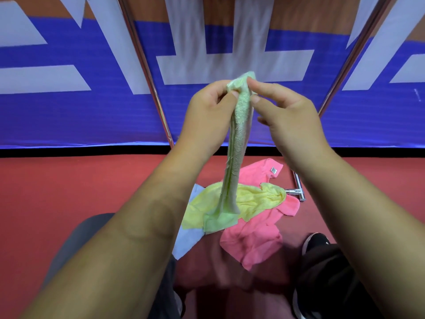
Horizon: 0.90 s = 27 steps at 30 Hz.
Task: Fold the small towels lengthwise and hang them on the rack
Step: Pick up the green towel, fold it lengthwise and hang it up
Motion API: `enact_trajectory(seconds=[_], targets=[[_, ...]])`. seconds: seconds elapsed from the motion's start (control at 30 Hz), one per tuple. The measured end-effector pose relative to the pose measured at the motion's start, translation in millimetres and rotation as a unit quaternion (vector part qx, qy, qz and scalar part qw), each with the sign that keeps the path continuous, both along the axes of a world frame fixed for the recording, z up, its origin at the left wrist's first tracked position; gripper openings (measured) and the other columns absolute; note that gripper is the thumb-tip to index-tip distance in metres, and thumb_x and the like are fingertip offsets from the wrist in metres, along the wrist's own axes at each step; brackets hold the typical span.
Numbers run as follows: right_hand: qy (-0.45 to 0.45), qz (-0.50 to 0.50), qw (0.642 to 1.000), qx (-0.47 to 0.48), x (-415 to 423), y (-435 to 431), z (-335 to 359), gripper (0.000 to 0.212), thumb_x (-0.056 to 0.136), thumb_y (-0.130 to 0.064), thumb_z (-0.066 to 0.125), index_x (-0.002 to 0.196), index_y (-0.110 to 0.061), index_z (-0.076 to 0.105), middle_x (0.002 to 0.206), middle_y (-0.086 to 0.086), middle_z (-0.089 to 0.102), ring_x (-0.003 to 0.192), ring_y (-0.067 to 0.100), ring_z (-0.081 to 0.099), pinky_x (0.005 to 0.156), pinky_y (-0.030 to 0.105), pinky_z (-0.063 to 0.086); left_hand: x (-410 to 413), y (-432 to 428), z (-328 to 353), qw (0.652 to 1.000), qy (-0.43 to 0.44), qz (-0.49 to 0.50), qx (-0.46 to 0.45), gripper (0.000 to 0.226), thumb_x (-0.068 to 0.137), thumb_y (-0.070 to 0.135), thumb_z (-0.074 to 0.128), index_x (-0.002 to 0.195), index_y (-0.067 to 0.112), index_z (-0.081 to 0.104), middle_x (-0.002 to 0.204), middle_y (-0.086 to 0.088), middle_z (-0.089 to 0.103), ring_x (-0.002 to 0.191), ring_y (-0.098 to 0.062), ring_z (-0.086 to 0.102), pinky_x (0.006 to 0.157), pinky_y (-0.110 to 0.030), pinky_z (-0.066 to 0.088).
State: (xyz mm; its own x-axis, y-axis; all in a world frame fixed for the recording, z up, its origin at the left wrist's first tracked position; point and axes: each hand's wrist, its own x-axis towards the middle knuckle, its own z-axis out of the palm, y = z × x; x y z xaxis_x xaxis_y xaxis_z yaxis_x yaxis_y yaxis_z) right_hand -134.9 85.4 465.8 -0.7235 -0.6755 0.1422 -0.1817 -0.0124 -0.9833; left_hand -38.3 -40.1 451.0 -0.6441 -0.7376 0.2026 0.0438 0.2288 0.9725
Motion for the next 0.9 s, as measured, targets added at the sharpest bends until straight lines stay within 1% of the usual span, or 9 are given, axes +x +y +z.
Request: enact_trajectory(seconds=[0.1, 0.23, 0.37, 0.43, 0.53, 0.63, 0.73, 0.8, 0.9], targets=[[0.004, -0.045, 0.998, -0.034, 2, -1, -2, 0.021, 0.101, -0.013, 0.074, 0.12, -0.021, 0.08, 0.1, -0.017, 0.079, 0.083, -0.013, 0.068, 0.079, 0.009, 0.052, 0, 5, 1, 0.999, 0.011, -0.036, 0.014, 0.028, 0.1, 0.012, 0.057, 0.119, 0.011, 0.079, 0.106, -0.016, 0.081, 0.108, -0.043, 0.074, 0.101, -0.063, 0.056], [0.01, -0.063, 0.998, -0.024, 1, -2, -3, 0.03, 0.098, -0.011, 0.076, 0.127, -0.015, 0.07, 0.123, -0.003, 0.074, 0.085, -0.014, 0.07, 0.07, 0.007, 0.052, 0, 13, 3, 0.998, 0.012, -0.051, 0.018, 0.022, 0.099, 0.016, 0.067, 0.117, 0.008, 0.078, 0.105, -0.019, 0.08, 0.106, -0.04, 0.076, 0.1, -0.063, 0.057], [-0.039, -0.046, 0.998, -0.007, -5, -6, -8, 0.056, 0.095, -0.023, 0.083, 0.145, -0.021, 0.058, 0.132, -0.002, 0.072, 0.103, -0.007, 0.074, 0.077, 0.014, 0.058, 1, 10, 4, 0.999, 0.001, -0.035, -0.008, 0.019, 0.101, 0.019, 0.07, 0.113, 0.006, 0.078, 0.102, -0.018, 0.08, 0.103, -0.039, 0.076, 0.096, -0.06, 0.058], [-0.055, -0.026, 0.998, 0.0, -10, -7, -12, 0.062, 0.093, -0.028, 0.086, 0.147, -0.018, 0.056, 0.126, -0.001, 0.077, 0.106, 0.004, 0.077, 0.084, 0.019, 0.059, 2, 7, 4, 0.999, -0.011, -0.03, -0.018, 0.019, 0.102, 0.021, 0.067, 0.111, 0.008, 0.078, 0.101, -0.016, 0.08, 0.102, -0.038, 0.076, 0.094, -0.061, 0.058], [-0.056, -0.008, 0.998, -0.002, -16, -8, -16, 0.048, 0.092, -0.027, 0.087, 0.134, -0.014, 0.068, 0.111, 0.002, 0.082, 0.103, 0.014, 0.081, 0.089, 0.031, 0.063, 2, 2, 4, 0.999, -0.016, -0.035, -0.014, 0.023, 0.104, 0.02, 0.061, 0.114, 0.008, 0.078, 0.103, -0.018, 0.08, 0.103, -0.042, 0.075, 0.094, -0.063, 0.058], [-0.063, 0.02, 0.998, -0.021, -22, -8, -19, 0.032, 0.093, -0.024, 0.084, 0.121, -0.01, 0.078, 0.113, 0.007, 0.083, 0.111, 0.025, 0.079, 0.106, 0.053, 0.06, 4, -3, 5, 0.999, -0.018, -0.034, -0.013, 0.024, 0.105, 0.017, 0.059, 0.117, 0.004, 0.077, 0.106, -0.017, 0.08, 0.106, -0.04, 0.075, 0.097, -0.06, 0.058], [-0.074, 0.038, 0.996, -0.039, -22, -9, -17, 0.024, 0.098, -0.022, 0.078, 0.117, -0.007, 0.079, 0.114, 0.016, 0.081, 0.115, 0.037, 0.076, 0.107, 0.064, 0.056, 8, -7, 9, 0.999, -0.028, -0.024, -0.026, 0.023, 0.106, 0.015, 0.059, 0.118, 0.006, 0.076, 0.107, -0.013, 0.081, 0.106, -0.033, 0.077, 0.097, -0.056, 0.059], [-0.051, 0.025, 0.997, -0.048, -19, -9, -12, 0.019, 0.099, -0.023, 0.076, 0.112, -0.01, 0.08, 0.111, 0.015, 0.082, 0.11, 0.034, 0.078, 0.102, 0.064, 0.058, 11, -8, 15, 0.998, -0.034, -0.013, -0.045, 0.022, 0.106, 0.014, 0.059, 0.119, 0.007, 0.076, 0.108, -0.01, 0.081, 0.105, -0.027, 0.077, 0.097, -0.052, 0.059], [-0.004, -0.001, 0.997, -0.074, -12, -8, 4, 0.012, 0.1, -0.022, 0.076, 0.108, -0.014, 0.081, 0.1, 0.006, 0.082, 0.094, 0.017, 0.076, 0.093, 0.05, 0.062, 14, -8, 34, 0.995, -0.026, 0.007, -0.096, 0.025, 0.102, 0.022, 0.06, 0.118, 0.01, 0.076, 0.105, -0.007, 0.08, 0.103, -0.03, 0.075, 0.094, -0.055, 0.059]])
